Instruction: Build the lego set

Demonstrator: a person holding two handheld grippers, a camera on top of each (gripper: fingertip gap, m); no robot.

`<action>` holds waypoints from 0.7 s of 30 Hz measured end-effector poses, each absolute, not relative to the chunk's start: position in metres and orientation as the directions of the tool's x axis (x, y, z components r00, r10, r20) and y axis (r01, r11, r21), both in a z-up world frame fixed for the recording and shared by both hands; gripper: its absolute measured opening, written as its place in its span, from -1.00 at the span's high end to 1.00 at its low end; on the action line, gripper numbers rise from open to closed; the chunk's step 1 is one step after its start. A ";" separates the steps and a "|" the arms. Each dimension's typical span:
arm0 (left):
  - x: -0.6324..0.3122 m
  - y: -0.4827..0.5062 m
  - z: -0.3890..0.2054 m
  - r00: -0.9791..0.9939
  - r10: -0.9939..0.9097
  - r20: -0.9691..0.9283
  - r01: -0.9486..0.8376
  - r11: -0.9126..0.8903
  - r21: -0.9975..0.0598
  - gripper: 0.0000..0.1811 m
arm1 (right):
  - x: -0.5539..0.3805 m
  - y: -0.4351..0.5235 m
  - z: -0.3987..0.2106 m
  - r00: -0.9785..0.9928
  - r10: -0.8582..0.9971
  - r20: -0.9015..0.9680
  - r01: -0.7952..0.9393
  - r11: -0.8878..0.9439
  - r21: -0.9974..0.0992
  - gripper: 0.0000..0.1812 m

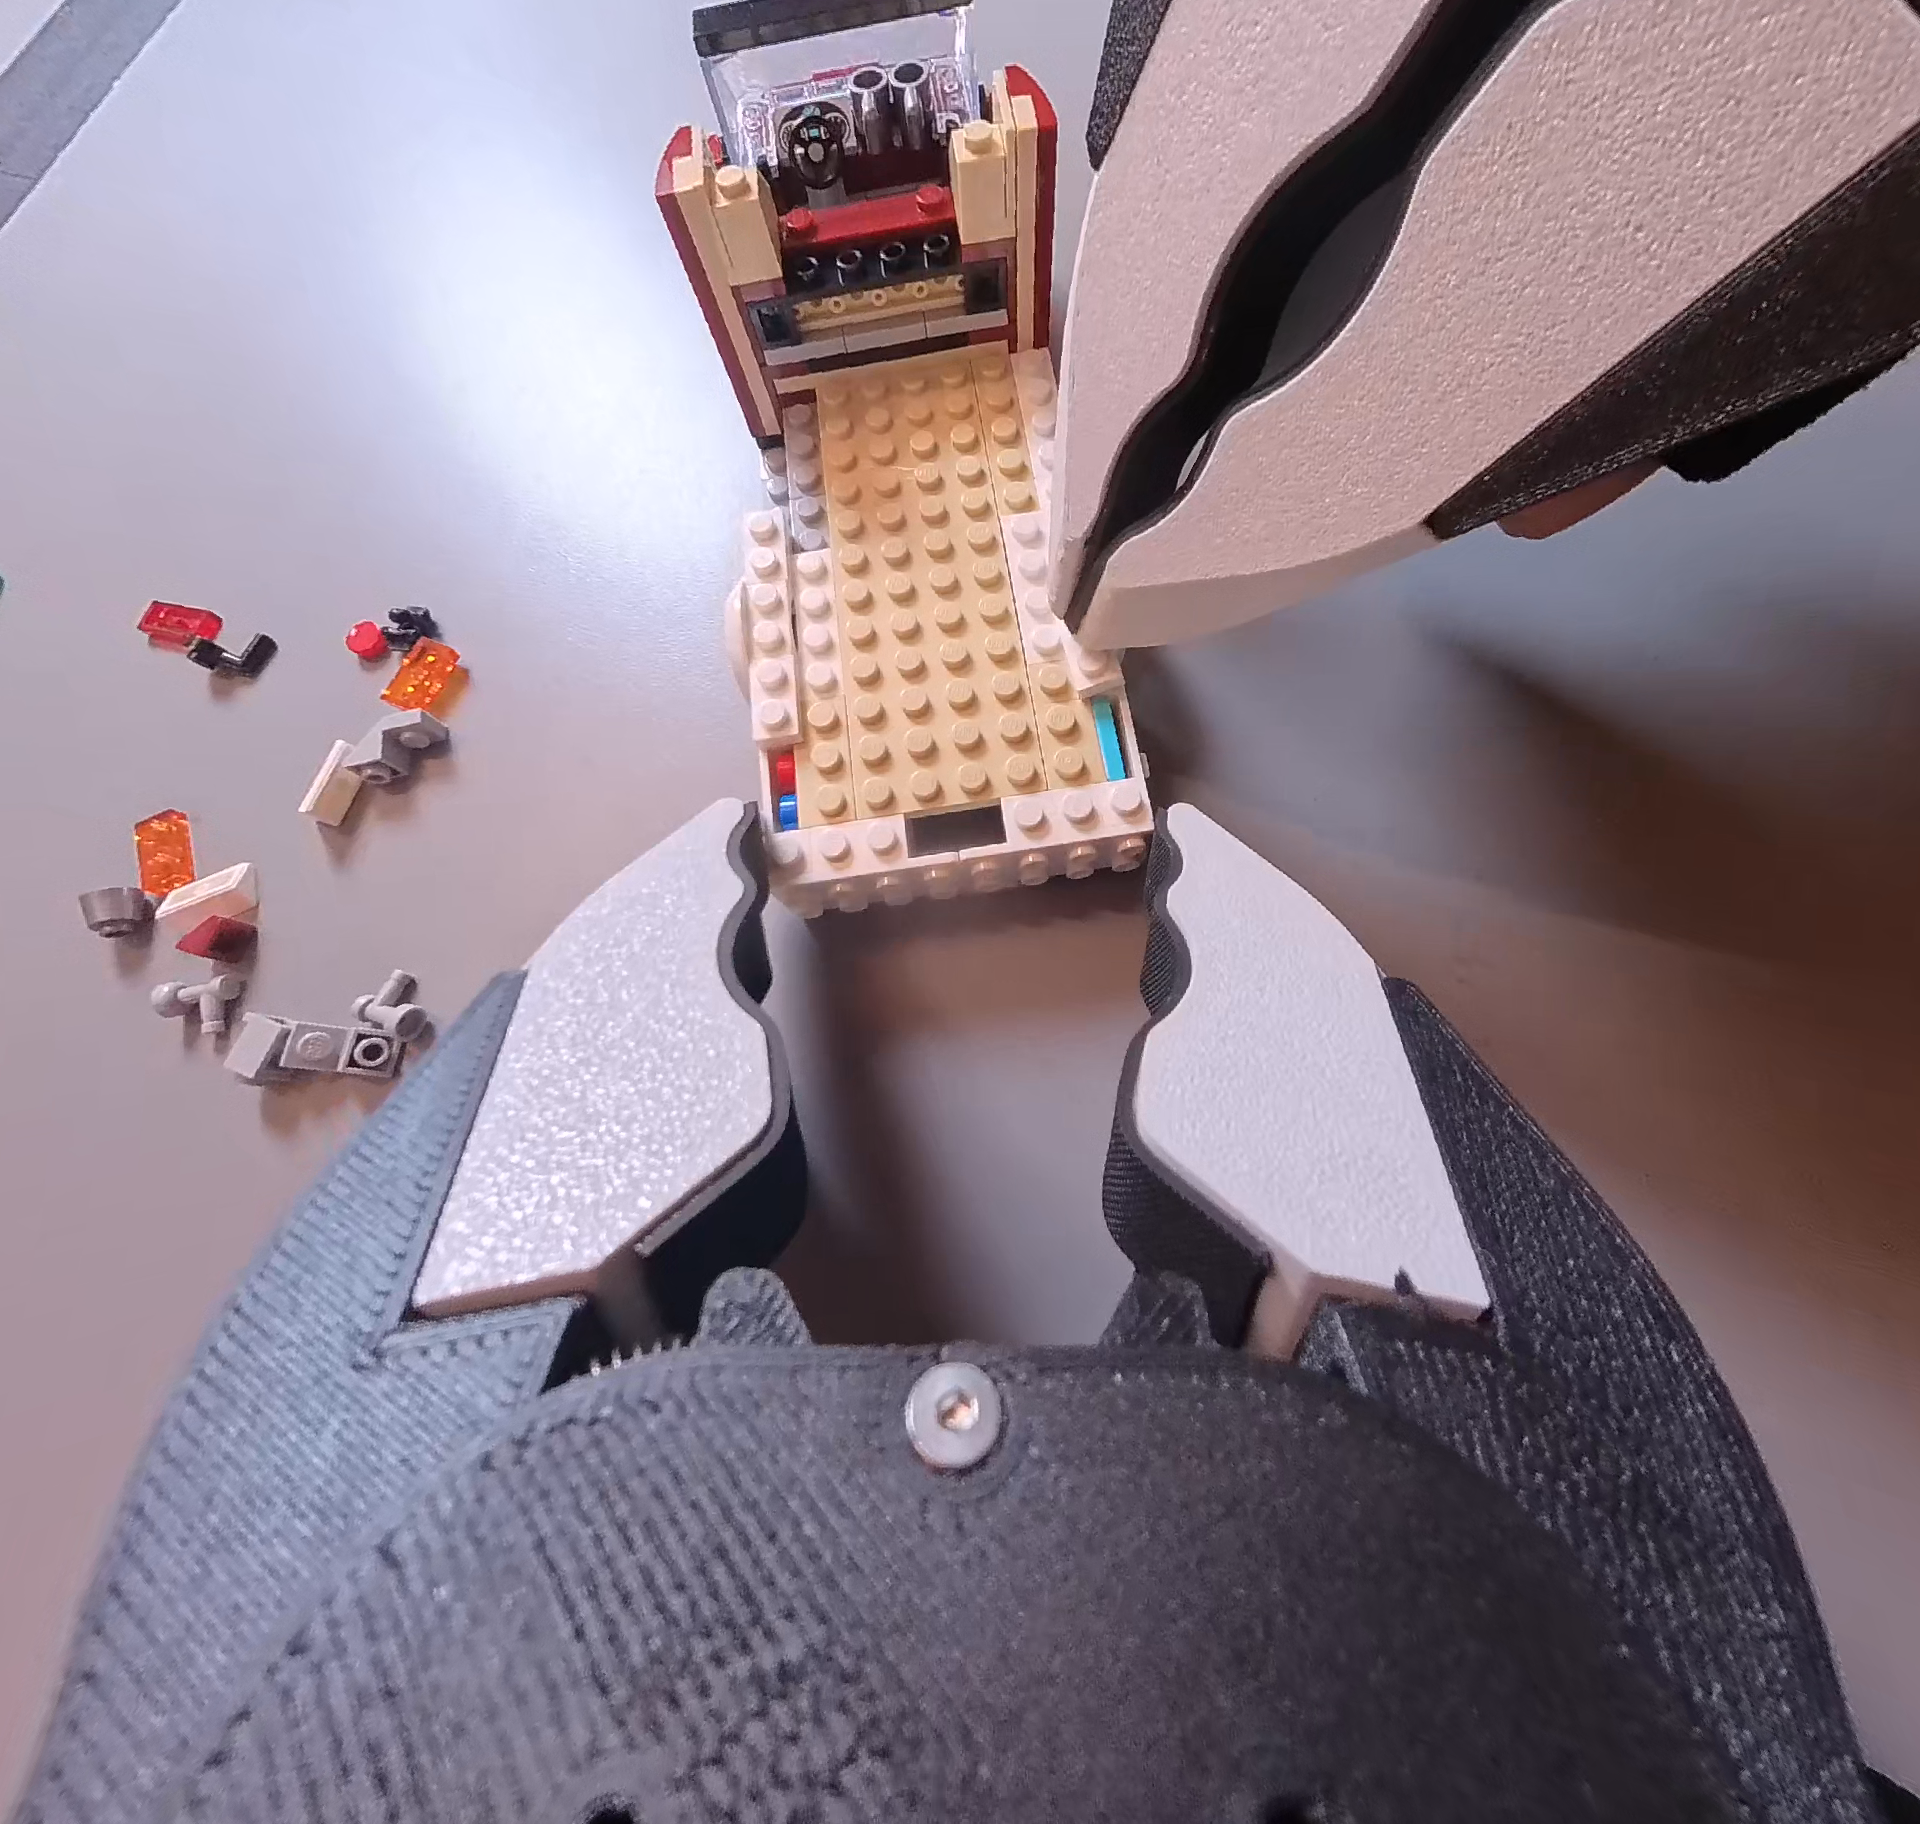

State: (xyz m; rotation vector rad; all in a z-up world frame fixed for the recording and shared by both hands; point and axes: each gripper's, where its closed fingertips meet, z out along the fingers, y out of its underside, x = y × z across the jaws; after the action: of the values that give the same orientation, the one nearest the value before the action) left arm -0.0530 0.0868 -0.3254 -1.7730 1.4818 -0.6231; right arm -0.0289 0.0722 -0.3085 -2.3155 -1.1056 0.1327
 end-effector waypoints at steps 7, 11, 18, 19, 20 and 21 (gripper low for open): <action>-0.053 0.087 -0.325 0.219 -0.972 -0.087 -0.617 -0.069 -0.784 0.22 | -0.029 0.072 -0.309 0.658 0.742 0.127 0.674 -0.506 -0.538 1.00; -0.053 0.087 -0.325 0.218 -0.972 -0.088 -0.617 -0.067 -0.784 0.22 | -0.029 0.073 -0.309 0.663 0.740 0.114 0.661 -0.508 -0.552 1.00; -0.053 0.087 -0.325 0.210 -0.973 -0.094 -0.616 -0.057 -0.786 0.22 | -0.029 0.073 -0.309 0.662 0.741 0.110 0.657 -0.504 -0.561 1.00; -0.053 0.086 -0.325 0.208 -0.973 -0.095 -0.616 -0.055 -0.786 0.22 | -0.029 0.073 -0.309 0.663 0.741 0.108 0.655 -0.504 -0.563 1.00; -0.053 0.086 -0.325 0.206 -0.974 -0.096 -0.616 -0.053 -0.786 0.22 | -0.029 0.073 -0.309 0.664 0.740 0.104 0.652 -0.506 -0.565 1.00; -0.054 0.086 -0.325 0.202 -0.975 -0.096 -0.616 -0.050 -0.786 0.22 | -0.029 0.073 -0.309 0.665 0.740 0.101 0.649 -0.506 -0.568 1.00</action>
State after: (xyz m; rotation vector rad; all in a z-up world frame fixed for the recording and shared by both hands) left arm -0.0537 0.0863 -0.3246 -1.7529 1.4963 -0.6257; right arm -0.0294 0.0730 -0.3085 -2.3025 -1.0702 0.2074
